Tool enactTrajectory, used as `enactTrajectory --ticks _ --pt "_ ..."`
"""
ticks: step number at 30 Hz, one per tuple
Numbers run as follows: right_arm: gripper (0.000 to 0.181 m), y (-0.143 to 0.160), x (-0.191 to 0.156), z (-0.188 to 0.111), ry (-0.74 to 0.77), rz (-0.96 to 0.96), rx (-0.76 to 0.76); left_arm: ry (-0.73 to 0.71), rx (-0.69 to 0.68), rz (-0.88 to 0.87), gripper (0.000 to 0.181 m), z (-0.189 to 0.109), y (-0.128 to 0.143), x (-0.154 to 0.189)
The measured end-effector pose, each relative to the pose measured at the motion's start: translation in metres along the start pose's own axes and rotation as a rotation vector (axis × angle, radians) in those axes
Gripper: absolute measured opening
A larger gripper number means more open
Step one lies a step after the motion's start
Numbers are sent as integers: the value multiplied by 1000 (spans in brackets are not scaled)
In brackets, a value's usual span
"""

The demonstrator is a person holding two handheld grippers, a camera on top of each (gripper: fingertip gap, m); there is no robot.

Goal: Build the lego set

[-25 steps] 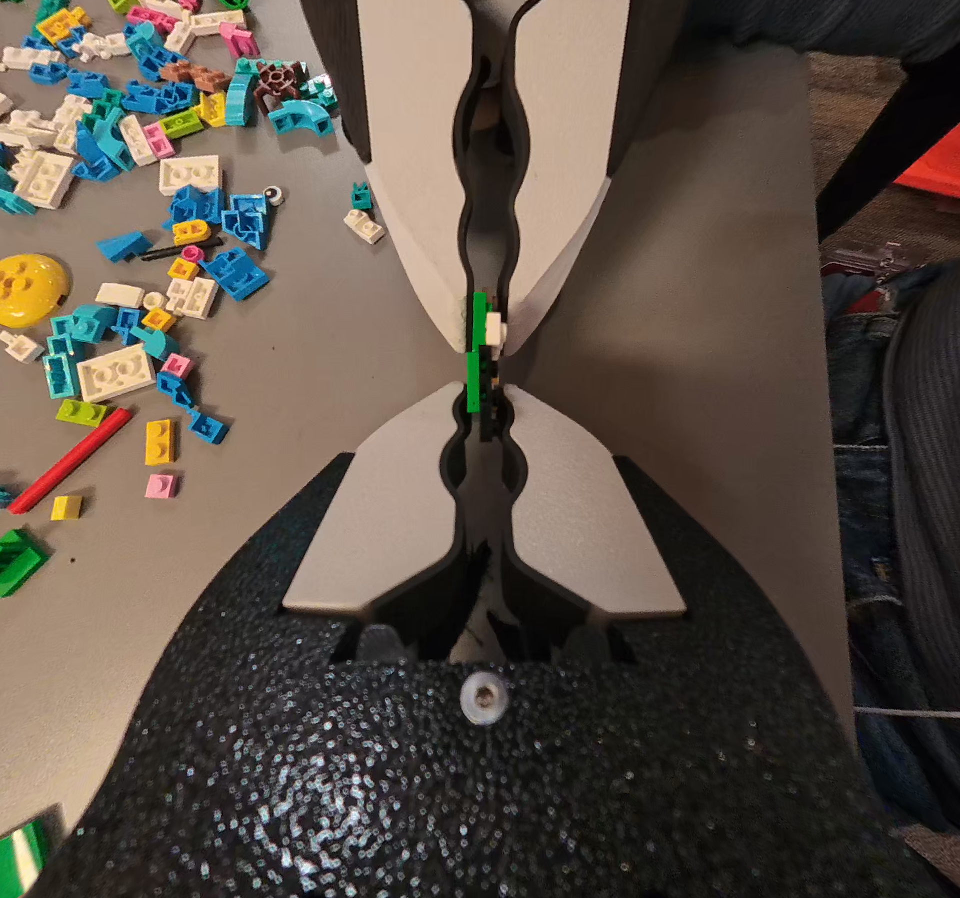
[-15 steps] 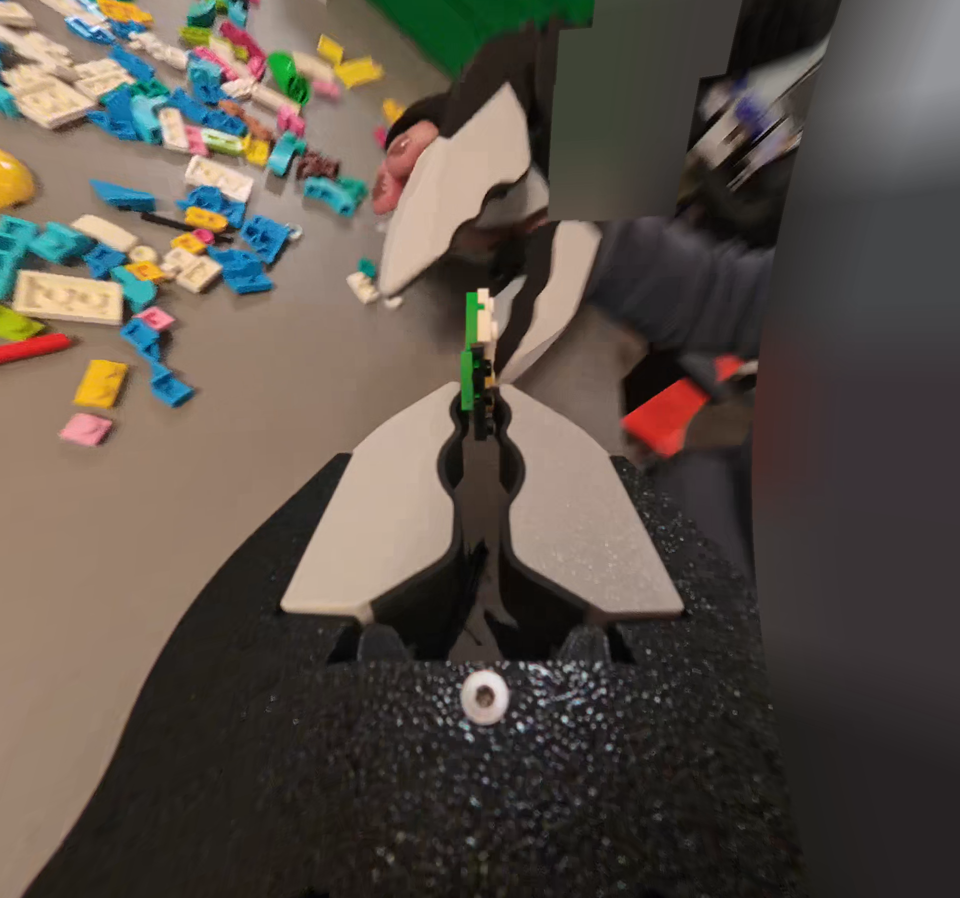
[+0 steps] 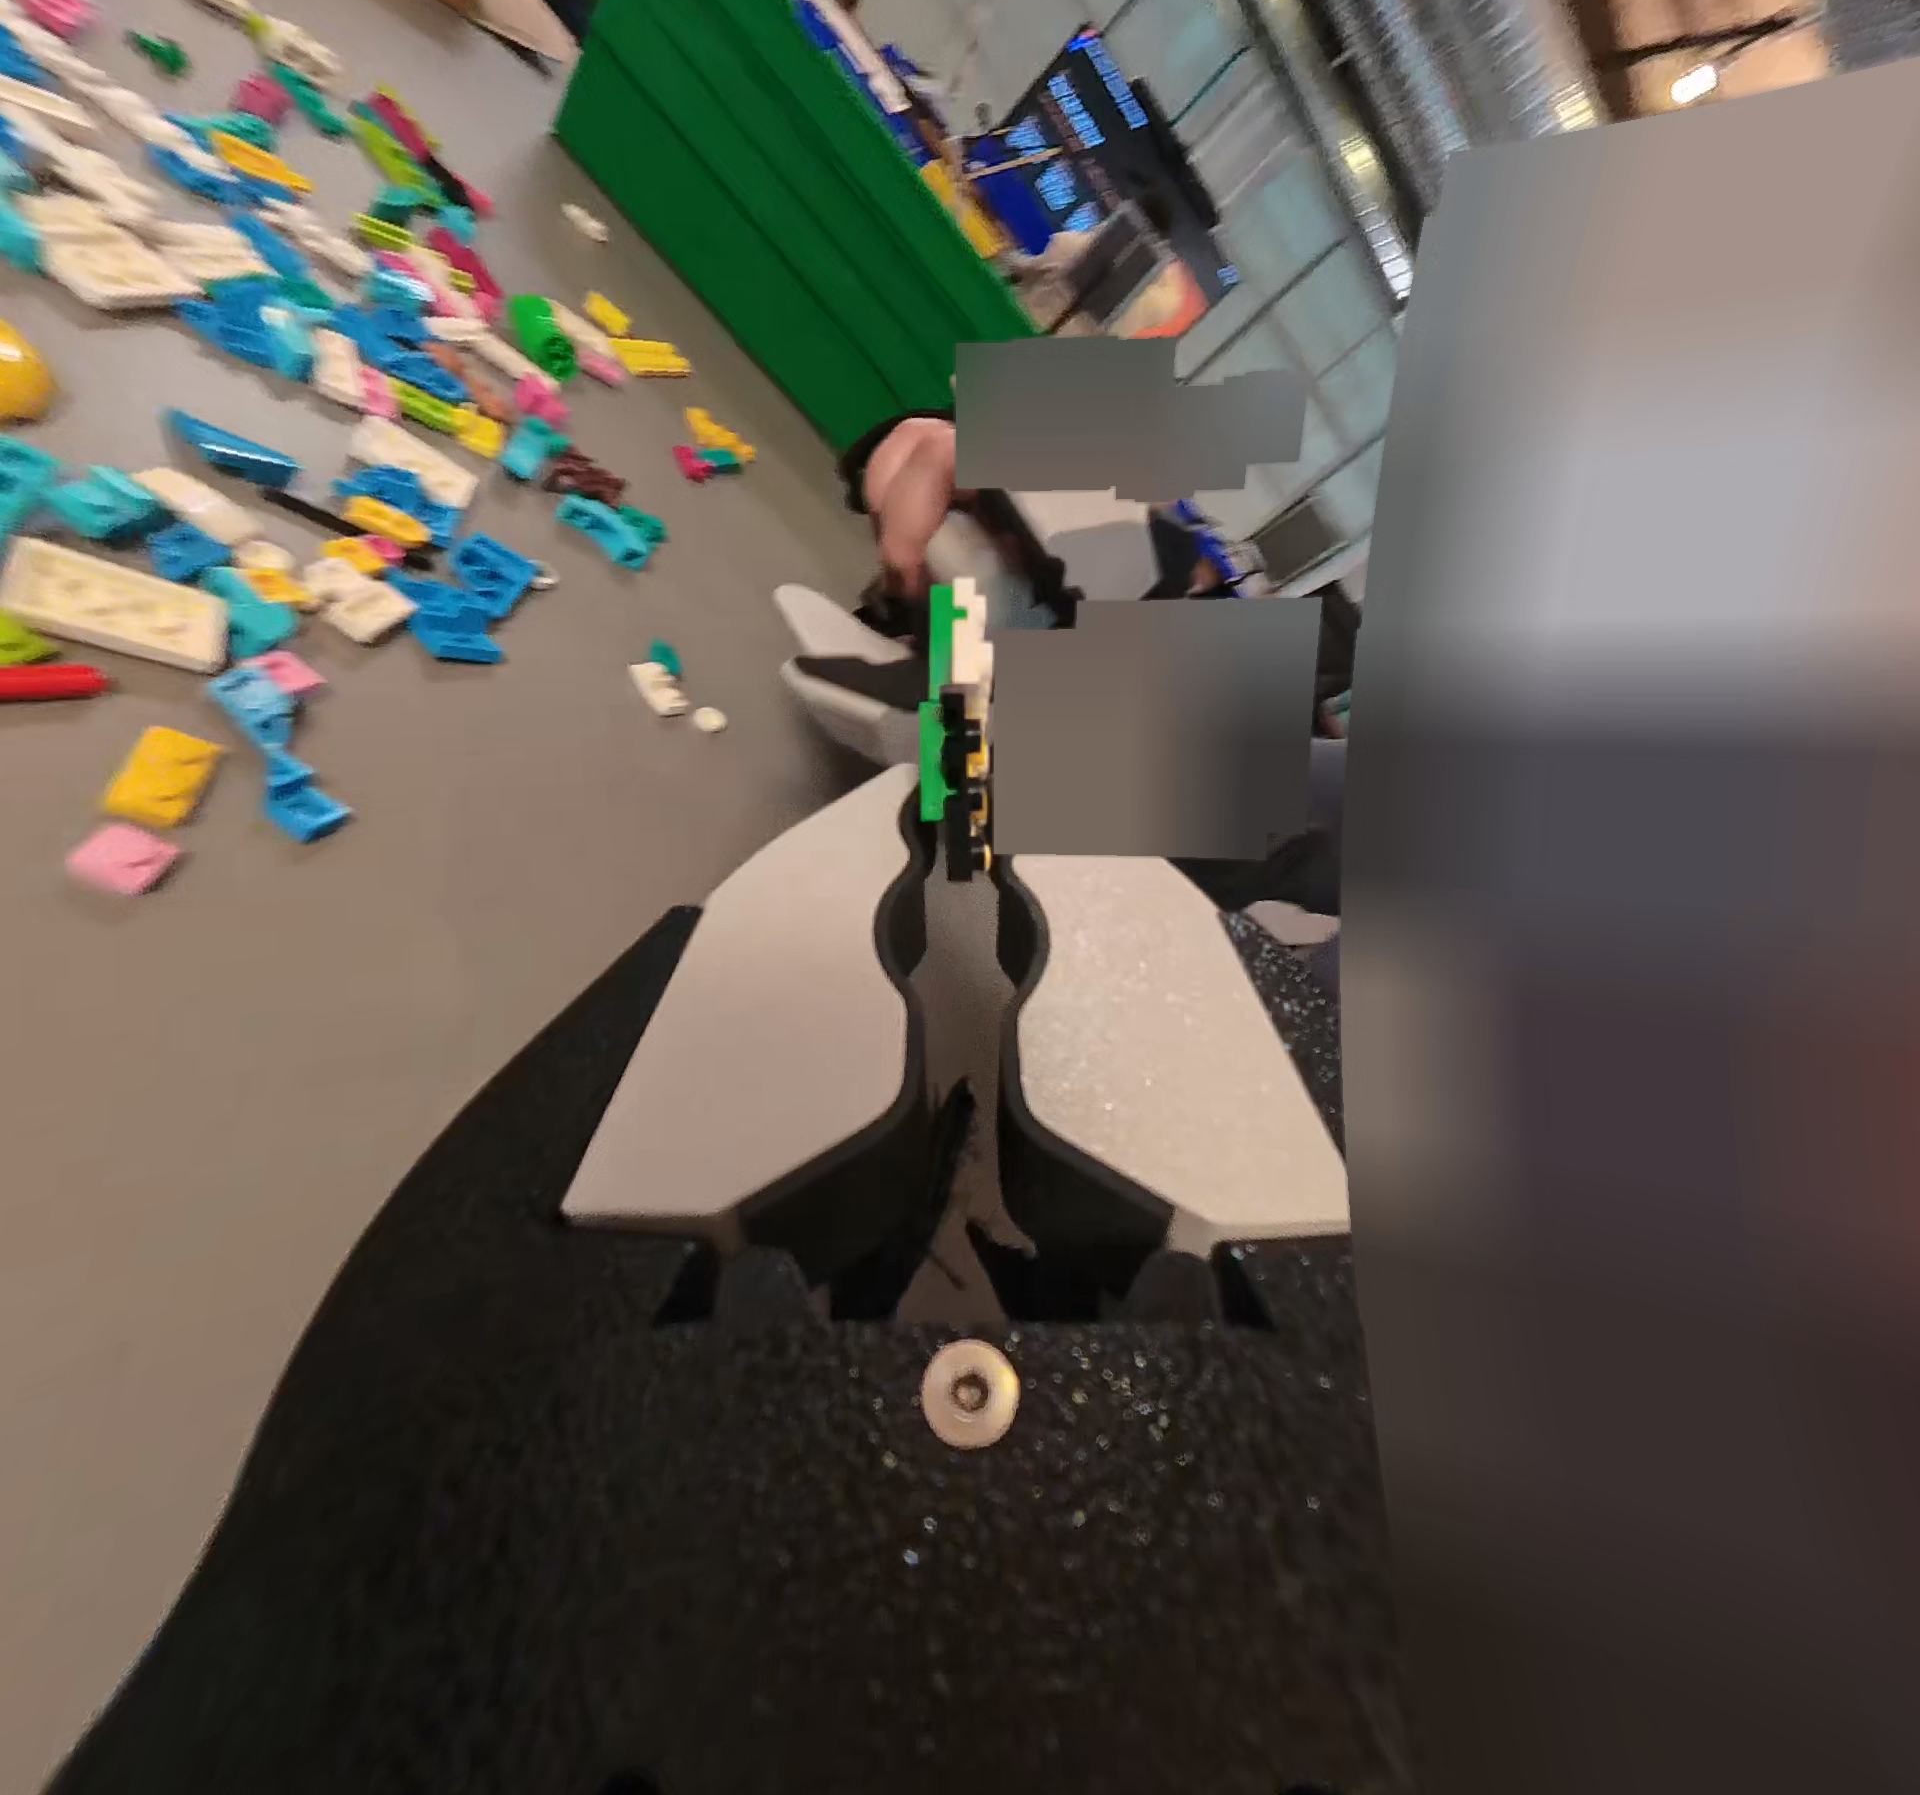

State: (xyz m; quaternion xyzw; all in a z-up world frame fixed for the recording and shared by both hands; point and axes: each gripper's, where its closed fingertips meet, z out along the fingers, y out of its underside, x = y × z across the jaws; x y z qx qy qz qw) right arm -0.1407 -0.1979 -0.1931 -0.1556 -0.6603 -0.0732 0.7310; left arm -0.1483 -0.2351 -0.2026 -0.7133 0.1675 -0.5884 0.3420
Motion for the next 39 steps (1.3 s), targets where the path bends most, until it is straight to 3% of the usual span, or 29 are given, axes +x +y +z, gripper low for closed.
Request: enactTrajectory --ticks 1,5,8,15,21,29,39 --pt "46 5 0 0 2 19 -20 -57 -11 37 8 -2 0 -6" --pt "38 30 6 0 -10 319 -84 -267 -45 200 8 -12 -3 -25" --pt "21 50 10 -3 -28 610 -98 -391 -133 316 8 -16 3 -37" --pt "19 89 31 -15 106 955 -121 -400 -366 400 8 -8 34 -39" --pt "17 103 33 -18 150 999 -164 -392 -449 388 8 -16 45 -38" --pt "5 114 28 -18 176 879 -263 -444 -522 272 8 -47 53 -41" --pt "2 118 34 -22 228 830 -281 -408 -529 226 8 -47 58 -39"
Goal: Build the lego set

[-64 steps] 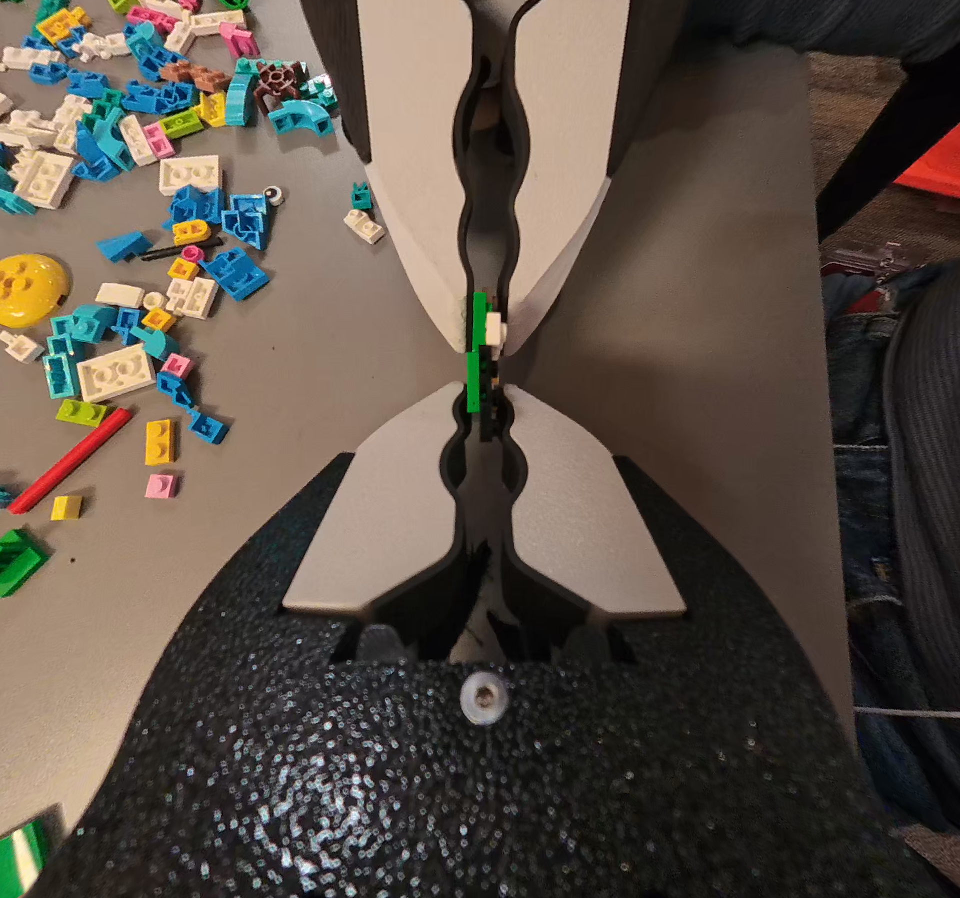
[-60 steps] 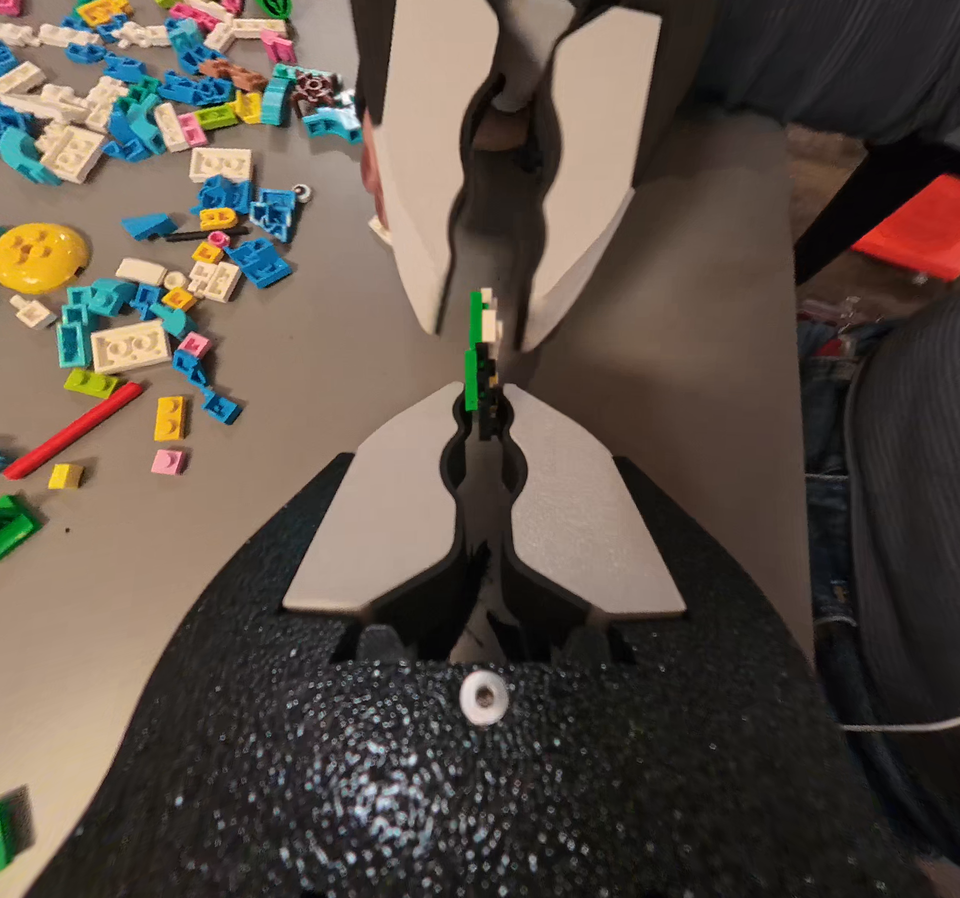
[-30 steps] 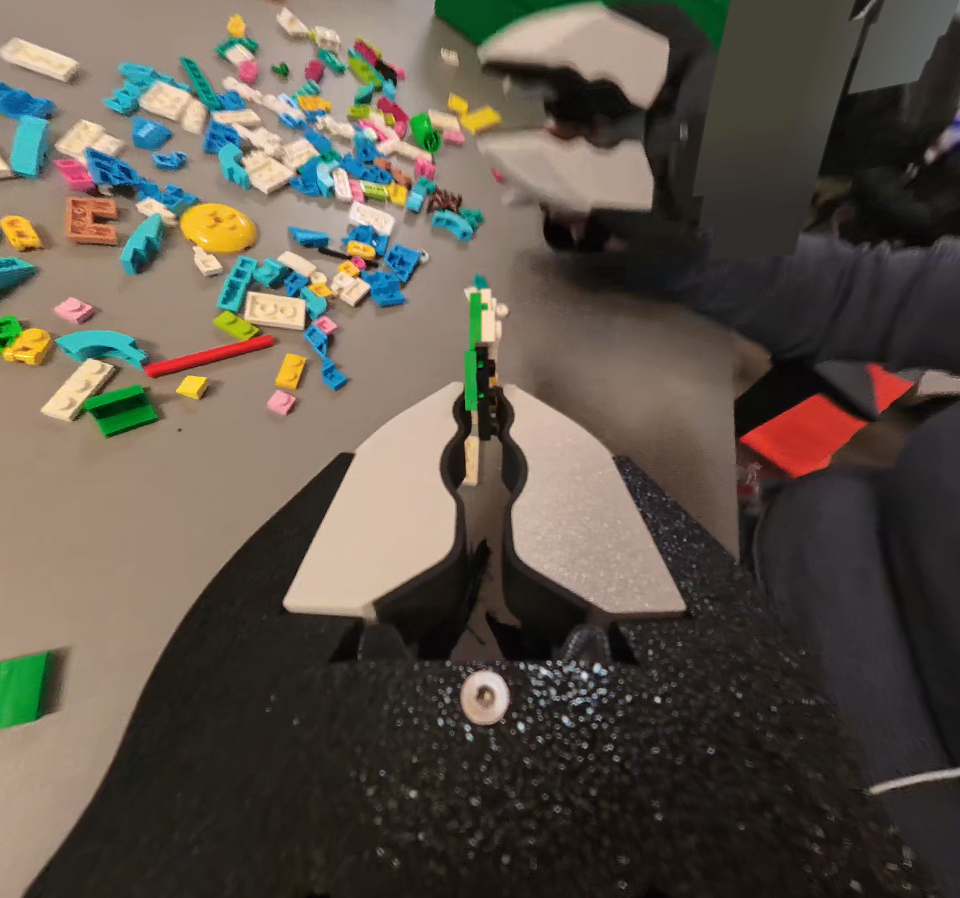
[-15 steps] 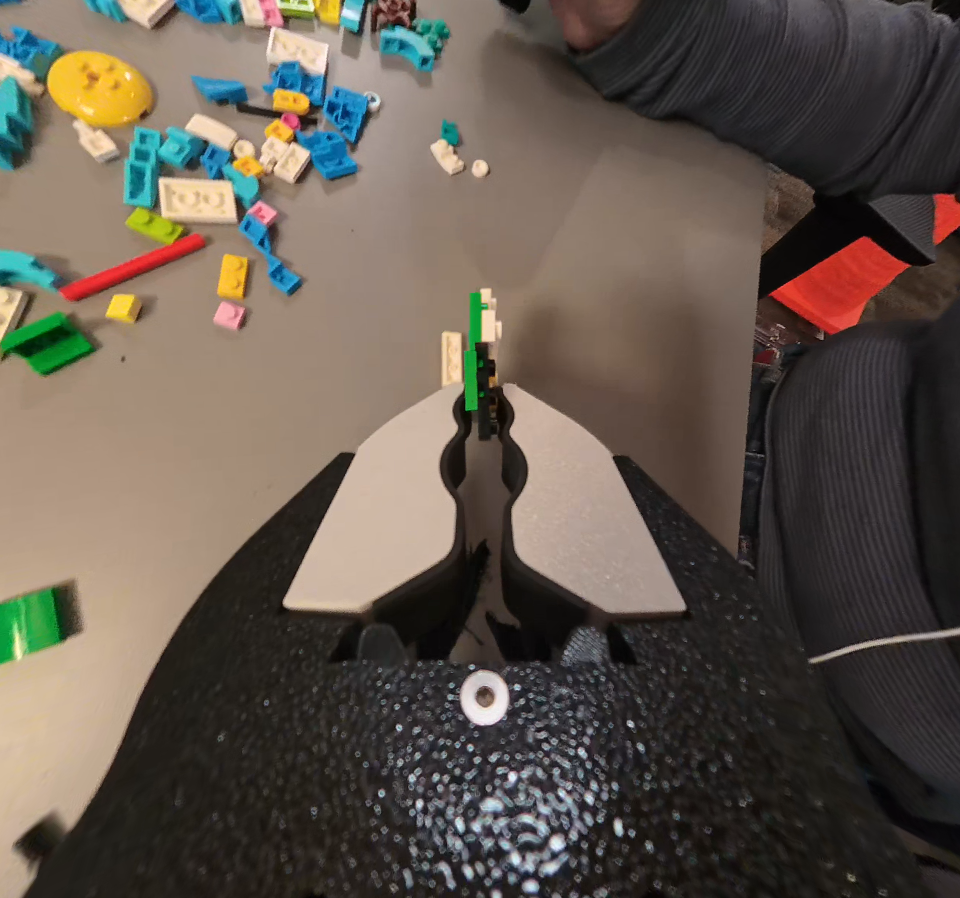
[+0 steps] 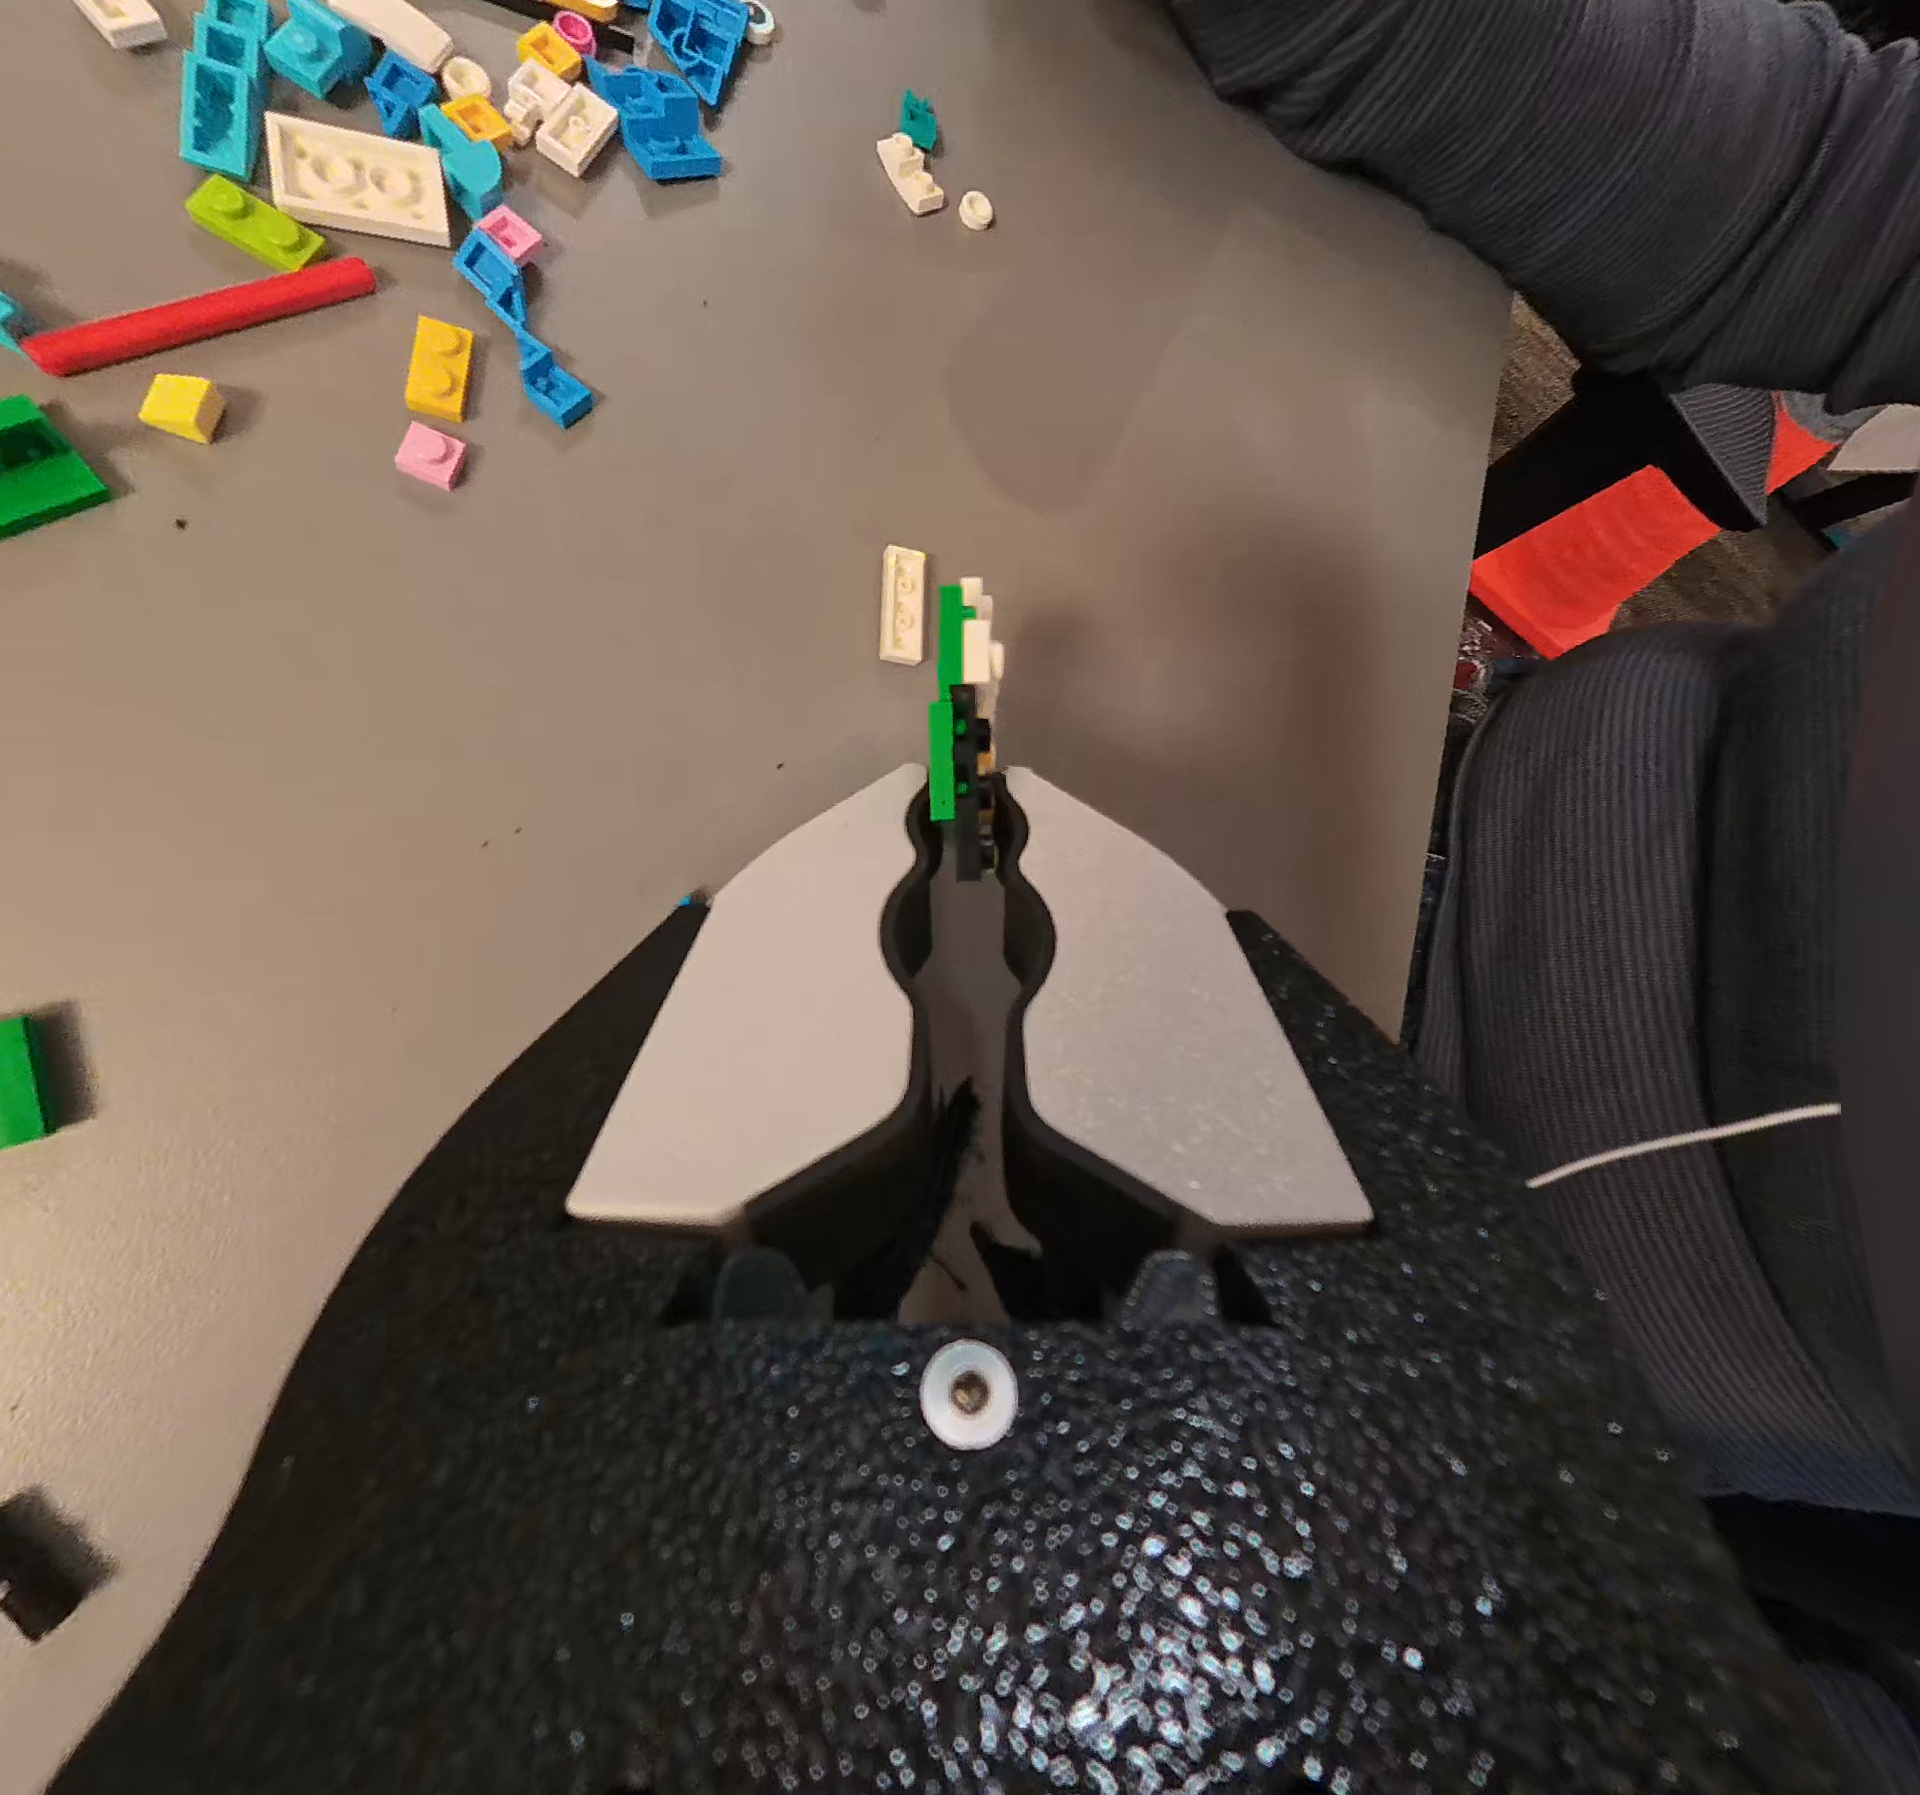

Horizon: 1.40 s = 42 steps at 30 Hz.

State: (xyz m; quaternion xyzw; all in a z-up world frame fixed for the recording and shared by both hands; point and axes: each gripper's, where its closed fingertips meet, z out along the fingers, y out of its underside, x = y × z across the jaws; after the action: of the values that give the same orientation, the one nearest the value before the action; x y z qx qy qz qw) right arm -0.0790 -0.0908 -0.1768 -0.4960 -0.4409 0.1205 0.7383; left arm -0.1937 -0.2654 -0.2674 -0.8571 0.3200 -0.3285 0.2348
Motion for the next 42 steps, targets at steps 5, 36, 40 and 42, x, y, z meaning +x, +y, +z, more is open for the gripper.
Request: enactTrajectory --ticks 5,36,40,42 --pt "3 3 26 -6 132 -2 -1 90 25 -21 8 2 -4 14" --pt "11 99 -47 11 -699 405 -1092 150 -80 48 8 27 -4 47" --pt "10 104 -49 8 -719 332 -1178 150 -78 49 8 26 -4 47" --pt "10 105 -51 6 -729 302 -1204 148 -79 53 8 26 -4 48"
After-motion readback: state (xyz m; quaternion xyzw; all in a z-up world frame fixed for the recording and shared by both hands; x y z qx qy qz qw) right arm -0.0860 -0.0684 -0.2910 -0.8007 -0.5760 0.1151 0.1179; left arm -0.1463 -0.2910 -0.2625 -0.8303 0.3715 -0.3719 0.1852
